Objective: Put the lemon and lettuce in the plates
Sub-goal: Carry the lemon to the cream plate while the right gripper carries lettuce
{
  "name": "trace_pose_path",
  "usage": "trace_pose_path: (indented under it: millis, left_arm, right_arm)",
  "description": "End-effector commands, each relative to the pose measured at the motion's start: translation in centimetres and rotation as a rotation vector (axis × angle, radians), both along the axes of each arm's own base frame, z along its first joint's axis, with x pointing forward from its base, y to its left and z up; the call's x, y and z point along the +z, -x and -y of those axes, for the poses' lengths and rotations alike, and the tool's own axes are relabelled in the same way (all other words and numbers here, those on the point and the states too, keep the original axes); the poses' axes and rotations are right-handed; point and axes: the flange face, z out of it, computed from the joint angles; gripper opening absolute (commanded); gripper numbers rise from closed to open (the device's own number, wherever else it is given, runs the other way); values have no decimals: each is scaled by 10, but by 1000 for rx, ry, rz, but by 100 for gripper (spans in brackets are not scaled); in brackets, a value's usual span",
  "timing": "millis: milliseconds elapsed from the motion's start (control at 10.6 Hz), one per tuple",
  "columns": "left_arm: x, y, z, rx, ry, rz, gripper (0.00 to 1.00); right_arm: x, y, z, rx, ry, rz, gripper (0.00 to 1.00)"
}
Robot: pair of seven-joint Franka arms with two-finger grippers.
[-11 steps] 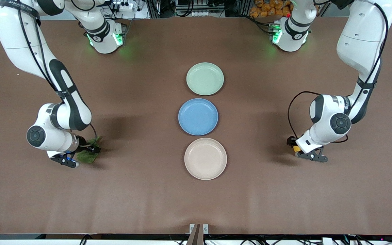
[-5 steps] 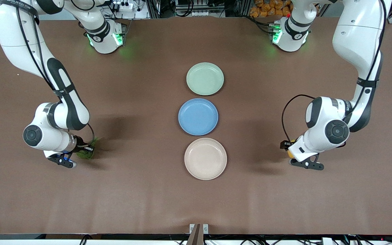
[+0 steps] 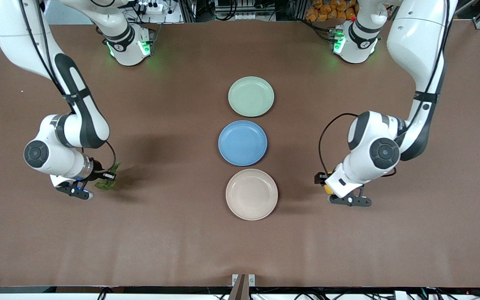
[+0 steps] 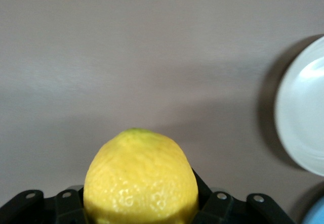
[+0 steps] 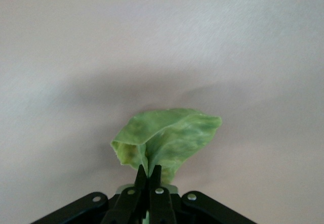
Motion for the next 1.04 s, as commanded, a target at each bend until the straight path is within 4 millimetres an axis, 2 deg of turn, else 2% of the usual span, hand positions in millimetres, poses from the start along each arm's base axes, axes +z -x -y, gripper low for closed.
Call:
trace_pose_path:
  millis: [0,188,282,565,659,941]
  left_arm:
    - [3,-2,51,52,38,-4,30]
    - [2,-4,97,96,62,18,30]
    - [2,0,117,107,72,24,30]
    - [-7,1,152,147,121,81,30]
    - [-8,2,159,162,141,102,30]
    - [-39,6,182,170,217,156,30]
  right_arm:
    - [17,40,-17,28,-5,-9,0]
    - [31,51,-33,31,-5,-7,0]
    - [37,59,-49,26,-3,-23,0]
    - [64,78,-118,-29,16,-54,0]
    - [70,82,-135,-45,22,-61,0]
    - [80,96,-190,-90,37,-70,0]
